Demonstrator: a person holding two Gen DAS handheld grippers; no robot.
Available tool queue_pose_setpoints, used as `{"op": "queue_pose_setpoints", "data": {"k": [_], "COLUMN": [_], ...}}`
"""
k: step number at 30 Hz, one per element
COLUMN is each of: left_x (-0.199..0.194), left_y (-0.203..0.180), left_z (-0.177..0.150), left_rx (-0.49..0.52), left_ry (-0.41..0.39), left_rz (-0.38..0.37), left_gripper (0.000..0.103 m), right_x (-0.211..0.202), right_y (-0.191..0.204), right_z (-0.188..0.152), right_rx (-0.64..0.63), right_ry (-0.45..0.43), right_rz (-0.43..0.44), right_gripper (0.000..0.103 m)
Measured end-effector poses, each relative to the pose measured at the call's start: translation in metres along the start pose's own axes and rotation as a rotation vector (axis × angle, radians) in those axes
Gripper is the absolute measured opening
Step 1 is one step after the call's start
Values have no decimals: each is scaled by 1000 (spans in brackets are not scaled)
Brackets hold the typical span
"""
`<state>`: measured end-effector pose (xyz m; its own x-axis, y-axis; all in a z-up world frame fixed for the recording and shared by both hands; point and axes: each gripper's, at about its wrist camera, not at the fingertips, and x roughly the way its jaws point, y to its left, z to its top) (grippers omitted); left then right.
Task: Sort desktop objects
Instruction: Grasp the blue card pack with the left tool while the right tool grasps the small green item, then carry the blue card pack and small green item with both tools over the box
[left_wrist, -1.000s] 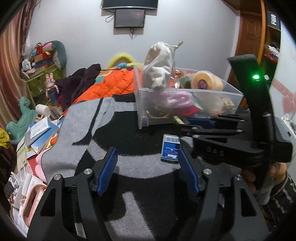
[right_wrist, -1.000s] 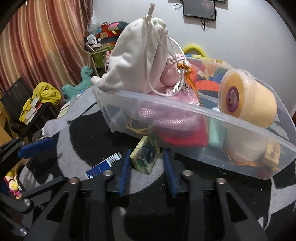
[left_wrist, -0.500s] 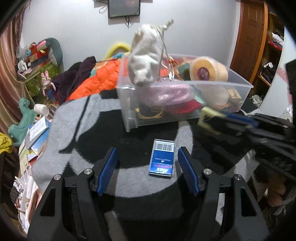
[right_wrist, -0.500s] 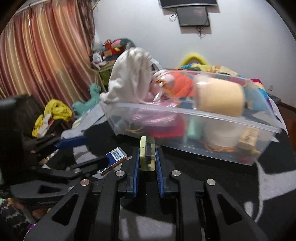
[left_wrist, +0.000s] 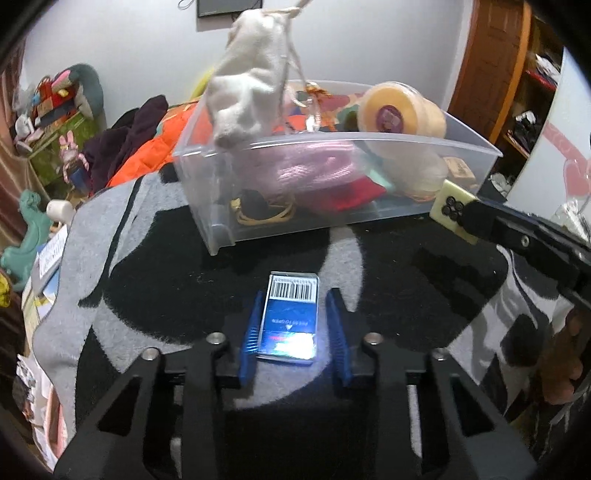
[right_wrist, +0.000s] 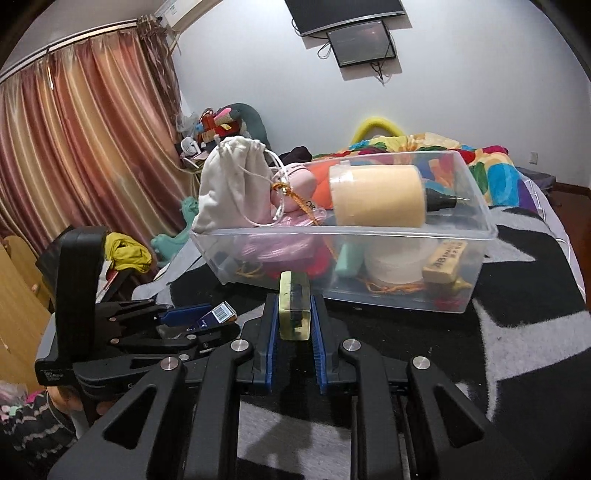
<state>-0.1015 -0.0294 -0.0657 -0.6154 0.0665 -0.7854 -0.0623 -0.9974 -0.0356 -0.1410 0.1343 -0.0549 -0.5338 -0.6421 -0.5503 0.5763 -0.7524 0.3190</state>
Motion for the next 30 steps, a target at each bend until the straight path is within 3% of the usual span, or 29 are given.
{"op": "queue_pose_setpoints", "data": {"k": [6, 14, 30], "left_x": [-10, -34, -55], "left_y": [-15, -30, -33], "left_z": [1, 12, 44], "left_rx": [33, 29, 27], "left_ry": [-15, -97, -224], "left_rz": [8, -17, -56], "left_gripper": [27, 27, 27], "right_x": [-11, -21, -42], "right_y": [-7, -17, -27], "right_z": [3, 6, 24], "right_rx": [16, 34, 32], "right_ry": [-28, -58, -125], "right_rz": [4, -9, -62], "right_gripper": [15, 15, 15]}}
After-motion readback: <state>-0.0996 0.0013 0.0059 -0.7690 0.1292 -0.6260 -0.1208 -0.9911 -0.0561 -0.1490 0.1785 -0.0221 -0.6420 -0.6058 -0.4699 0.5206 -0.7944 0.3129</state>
